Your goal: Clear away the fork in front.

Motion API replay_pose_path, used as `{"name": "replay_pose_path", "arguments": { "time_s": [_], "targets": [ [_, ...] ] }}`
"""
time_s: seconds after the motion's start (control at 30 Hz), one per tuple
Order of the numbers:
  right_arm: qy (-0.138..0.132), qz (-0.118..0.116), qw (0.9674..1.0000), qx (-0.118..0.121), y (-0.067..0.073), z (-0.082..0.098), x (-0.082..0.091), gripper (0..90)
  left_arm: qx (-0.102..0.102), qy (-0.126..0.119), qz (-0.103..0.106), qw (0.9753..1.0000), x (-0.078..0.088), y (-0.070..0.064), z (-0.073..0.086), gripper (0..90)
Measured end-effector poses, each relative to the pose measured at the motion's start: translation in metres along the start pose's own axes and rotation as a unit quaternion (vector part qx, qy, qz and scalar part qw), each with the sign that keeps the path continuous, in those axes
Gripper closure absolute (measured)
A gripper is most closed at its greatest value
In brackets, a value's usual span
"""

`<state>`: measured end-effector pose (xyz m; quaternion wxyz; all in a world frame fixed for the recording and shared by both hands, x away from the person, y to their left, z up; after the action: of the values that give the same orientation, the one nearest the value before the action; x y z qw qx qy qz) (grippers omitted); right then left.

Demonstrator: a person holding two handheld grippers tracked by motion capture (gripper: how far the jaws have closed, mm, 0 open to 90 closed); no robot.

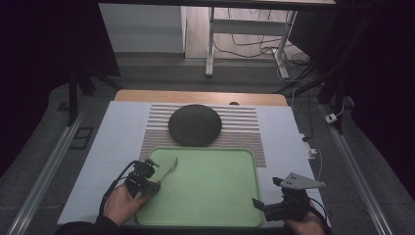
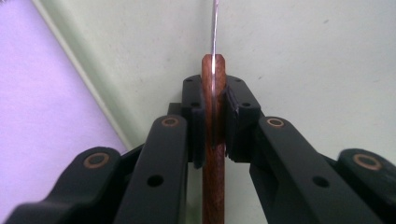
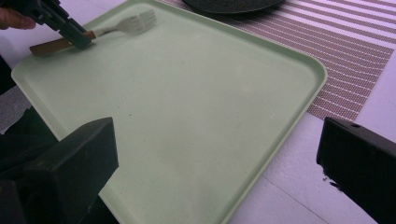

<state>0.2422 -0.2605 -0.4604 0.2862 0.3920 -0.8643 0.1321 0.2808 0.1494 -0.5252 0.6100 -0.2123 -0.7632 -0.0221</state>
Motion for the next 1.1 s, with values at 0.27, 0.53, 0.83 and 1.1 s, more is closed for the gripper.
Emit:
{"name": "replay_pose_path", "arguments": {
  "time_s": [0.27, 0.53, 0.83, 1.1],
  "targets": [
    [-0.001, -0.002, 1.0, -0.008, -0.002, 0.0, 0.0, 0.0, 0.003, -0.04, 0.03, 0.9987, 0.015, 0.006, -0.005, 65.0],
    [0.003, -0.004, 0.9999, -0.01, -0.002, 0.0, -0.001, 0.0, -0.039, -0.095, 0.067, 0.9925, 0.03, 0.013, -0.022, 78.4],
    [0.009, -0.006, 0.9999, -0.009, -0.002, 0.0, -0.003, 0.0, -0.069, -0.112, 0.079, 0.9881, 0.025, 0.015, -0.04, 88.4],
    [0.014, -0.006, 0.9999, -0.007, -0.002, 0.0, -0.003, 0.0, -0.08, -0.13, 0.081, 0.985, 0.015, 0.018, -0.058, 88.5]
  ]
}}
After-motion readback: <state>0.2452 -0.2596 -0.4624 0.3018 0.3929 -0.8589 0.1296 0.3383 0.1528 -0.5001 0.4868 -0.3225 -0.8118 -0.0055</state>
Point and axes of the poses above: each handheld gripper's, and its own axes: x roughly backward along the jaws, z roughly out of its underside, y roughly to its left, the point moved 2 cm from there along -x, roughly forward along the jaws, and after that the axes turned 6 degrees about x, right-handed, at the moved point
